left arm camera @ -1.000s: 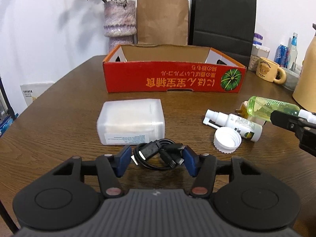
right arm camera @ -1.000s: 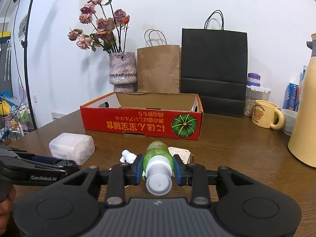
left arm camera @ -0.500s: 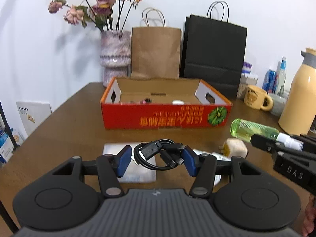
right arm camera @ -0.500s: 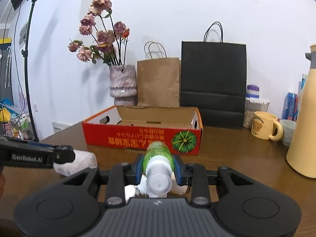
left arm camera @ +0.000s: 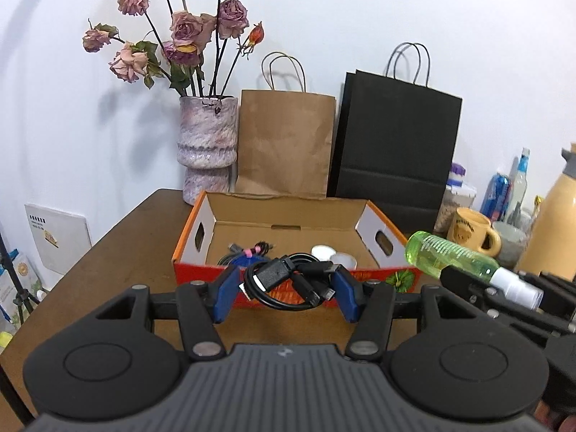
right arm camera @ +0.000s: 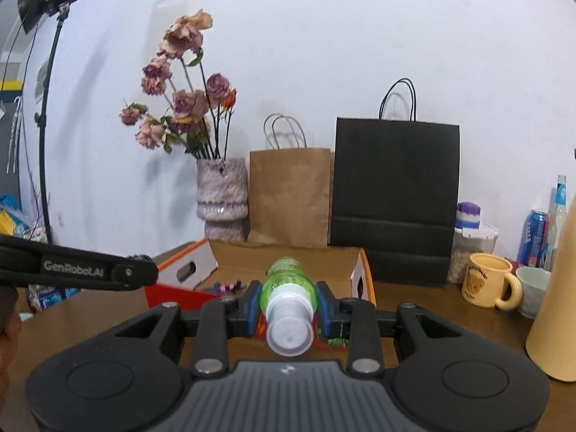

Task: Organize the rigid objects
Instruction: 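Carry the black cable and green bottle into the red box and release both, then withdraw both tools from the box toward the white container and plug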

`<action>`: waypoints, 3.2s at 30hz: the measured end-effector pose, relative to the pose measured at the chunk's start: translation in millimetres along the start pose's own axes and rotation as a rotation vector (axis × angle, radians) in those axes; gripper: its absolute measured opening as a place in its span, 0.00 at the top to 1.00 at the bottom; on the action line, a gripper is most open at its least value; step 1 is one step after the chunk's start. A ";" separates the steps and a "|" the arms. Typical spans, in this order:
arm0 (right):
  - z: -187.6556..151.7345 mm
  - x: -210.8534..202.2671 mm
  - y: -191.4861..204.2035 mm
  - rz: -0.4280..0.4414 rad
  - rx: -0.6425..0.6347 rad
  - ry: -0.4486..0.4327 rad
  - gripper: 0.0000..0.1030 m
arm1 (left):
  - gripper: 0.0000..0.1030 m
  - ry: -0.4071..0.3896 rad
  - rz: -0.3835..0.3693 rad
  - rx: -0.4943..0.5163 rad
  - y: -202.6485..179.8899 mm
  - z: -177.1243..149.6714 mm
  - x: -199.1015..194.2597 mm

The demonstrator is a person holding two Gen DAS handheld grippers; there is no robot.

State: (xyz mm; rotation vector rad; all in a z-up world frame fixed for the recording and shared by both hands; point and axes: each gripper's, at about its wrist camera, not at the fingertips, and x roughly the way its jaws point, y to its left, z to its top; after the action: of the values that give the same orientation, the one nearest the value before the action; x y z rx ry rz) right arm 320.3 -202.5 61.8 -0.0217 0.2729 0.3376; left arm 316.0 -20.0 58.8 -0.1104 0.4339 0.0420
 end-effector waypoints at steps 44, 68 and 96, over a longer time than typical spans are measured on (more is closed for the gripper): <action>46.8 229.1 -33.8 0.033 0.039 0.125 0.70 | 0.45 0.109 0.170 -0.068 32.6 69.9 202.7; 33.8 242.4 -44.2 -0.010 0.054 0.181 0.03 | 0.00 0.113 0.200 -0.006 29.8 67.1 213.3; 36.5 166.9 -37.0 -0.014 -0.003 0.146 0.00 | 0.00 0.029 0.159 -0.013 18.8 50.8 132.7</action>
State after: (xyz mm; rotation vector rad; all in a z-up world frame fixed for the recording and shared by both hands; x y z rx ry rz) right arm 493.5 -180.9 51.3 -0.0517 0.4169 0.3228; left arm 456.3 6.8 46.8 -0.0897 0.4712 0.1995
